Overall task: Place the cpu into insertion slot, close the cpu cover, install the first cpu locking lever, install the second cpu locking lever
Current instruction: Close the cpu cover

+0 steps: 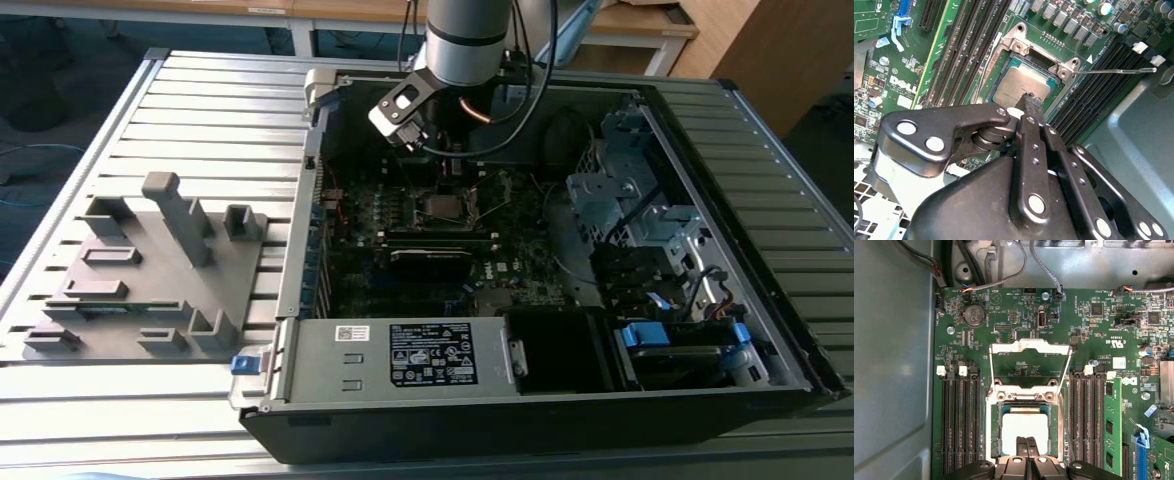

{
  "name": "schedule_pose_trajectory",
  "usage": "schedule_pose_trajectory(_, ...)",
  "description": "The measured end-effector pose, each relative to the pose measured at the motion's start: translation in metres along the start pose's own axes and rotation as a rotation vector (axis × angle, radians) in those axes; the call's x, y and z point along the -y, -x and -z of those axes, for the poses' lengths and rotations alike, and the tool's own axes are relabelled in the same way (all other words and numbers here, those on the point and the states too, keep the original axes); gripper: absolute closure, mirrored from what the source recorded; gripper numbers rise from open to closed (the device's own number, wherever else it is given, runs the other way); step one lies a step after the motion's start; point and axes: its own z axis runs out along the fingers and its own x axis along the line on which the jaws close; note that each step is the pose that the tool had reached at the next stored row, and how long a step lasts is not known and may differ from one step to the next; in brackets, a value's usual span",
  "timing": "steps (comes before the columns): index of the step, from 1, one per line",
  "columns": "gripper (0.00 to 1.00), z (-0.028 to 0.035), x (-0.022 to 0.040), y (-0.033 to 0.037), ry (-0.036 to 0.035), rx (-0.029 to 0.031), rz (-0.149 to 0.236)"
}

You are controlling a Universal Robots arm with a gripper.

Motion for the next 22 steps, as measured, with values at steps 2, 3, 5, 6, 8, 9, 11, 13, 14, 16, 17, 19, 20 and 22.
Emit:
schedule_pose_trajectory(2,0.9,0.0001,0.0,0.0,0.0,0.0001,0.0)
schedule_pose_trajectory(3,0.9,0.0001,0.0,0.0,0.0,0.0,0.0)
schedule_pose_trajectory(5,0.9,0.0003,0.0,0.0,-0.0001,0.0002,0.0)
schedule_pose_trajectory(6,0.9,0.0005,0.0,0.0,-0.0001,0.0003,0.0)
schedule_pose_trajectory(8,0.9,0.0009,0.0,0.0,-0.0001,0.0002,0.0)
schedule_pose_trajectory(9,0.9,0.001,0.0,0.0,0.0,0.0001,0.0)
schedule_pose_trajectory(11,0.9,0.0012,0.0,0.0,-0.0001,0.0001,0.0)
schedule_pose_trajectory(13,0.9,0.0013,0.0,0.0,-0.0001,0.0001,0.0)
schedule_pose_trajectory(14,0.9,0.0015,0.0,0.0,-0.0002,0.0004,0.0)
schedule_pose_trajectory(16,0.9,0.0023,0.0,0.0,0.0,0.0001,0.0)
schedule_pose_trajectory(17,0.9,0.003,0.0,0.0,-0.0001,0.0001,0.0)
schedule_pose_trajectory(19,0.9,0.003,0.0,0.0,-0.0001,0.0001,0.0)
schedule_pose_trajectory(20,0.9,0.0031,0.0,0.0,-0.0001,0.0002,0.0)
schedule_pose_trajectory(22,0.9,0.0038,-0.0001,0.0,-0.0001,0.0001,0.0)
